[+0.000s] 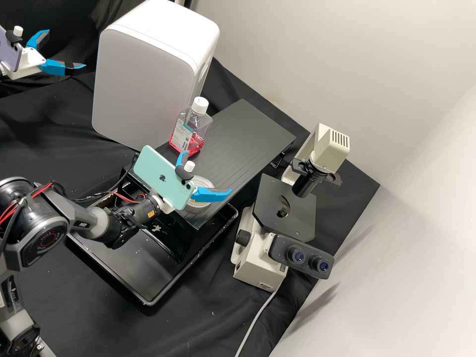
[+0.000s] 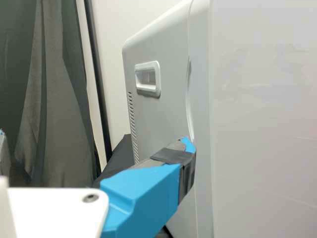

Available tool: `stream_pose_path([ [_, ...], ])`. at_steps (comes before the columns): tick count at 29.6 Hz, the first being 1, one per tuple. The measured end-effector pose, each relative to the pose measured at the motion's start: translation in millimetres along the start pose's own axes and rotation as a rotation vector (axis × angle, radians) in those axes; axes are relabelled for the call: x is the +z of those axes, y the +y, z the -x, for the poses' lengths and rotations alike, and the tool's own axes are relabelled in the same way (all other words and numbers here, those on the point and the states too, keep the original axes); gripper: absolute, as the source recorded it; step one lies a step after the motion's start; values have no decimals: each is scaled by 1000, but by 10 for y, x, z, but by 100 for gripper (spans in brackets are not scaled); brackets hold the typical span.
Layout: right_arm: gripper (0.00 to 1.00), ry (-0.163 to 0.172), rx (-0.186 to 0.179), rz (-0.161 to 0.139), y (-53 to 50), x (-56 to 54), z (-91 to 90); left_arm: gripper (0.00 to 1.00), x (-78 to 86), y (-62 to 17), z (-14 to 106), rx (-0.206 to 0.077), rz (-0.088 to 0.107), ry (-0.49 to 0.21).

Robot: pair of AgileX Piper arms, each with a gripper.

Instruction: Remove the lid from the petri dish

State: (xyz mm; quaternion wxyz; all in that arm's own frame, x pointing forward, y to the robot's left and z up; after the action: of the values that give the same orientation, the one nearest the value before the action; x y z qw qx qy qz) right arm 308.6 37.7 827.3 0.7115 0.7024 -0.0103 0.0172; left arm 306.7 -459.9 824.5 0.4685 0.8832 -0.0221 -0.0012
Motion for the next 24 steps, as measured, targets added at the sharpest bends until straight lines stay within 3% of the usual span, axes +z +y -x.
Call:
stream_pose_path([
  [10,100,0,0,0,0,0,0,100,0,0,0,0,0,0],
  [12,100,0,0,0,0,0,0,100,6,-1,0,0,7,-2],
  [15,100,0,0,0,0,0,0,100,63,-9,0,0,48,-17],
  [17,100,0,0,0,0,0,0,100,140,-42,33,3,65,-32],
  [18,100,0,0,0,0,0,0,100,236,-68,69,11,90,-67],
  [21,100,0,0,0,0,0,0,100,463,-169,189,-1,124,-146],
  [24,100,0,0,0,0,0,0,100,630,-258,322,-14,126,-220],
])
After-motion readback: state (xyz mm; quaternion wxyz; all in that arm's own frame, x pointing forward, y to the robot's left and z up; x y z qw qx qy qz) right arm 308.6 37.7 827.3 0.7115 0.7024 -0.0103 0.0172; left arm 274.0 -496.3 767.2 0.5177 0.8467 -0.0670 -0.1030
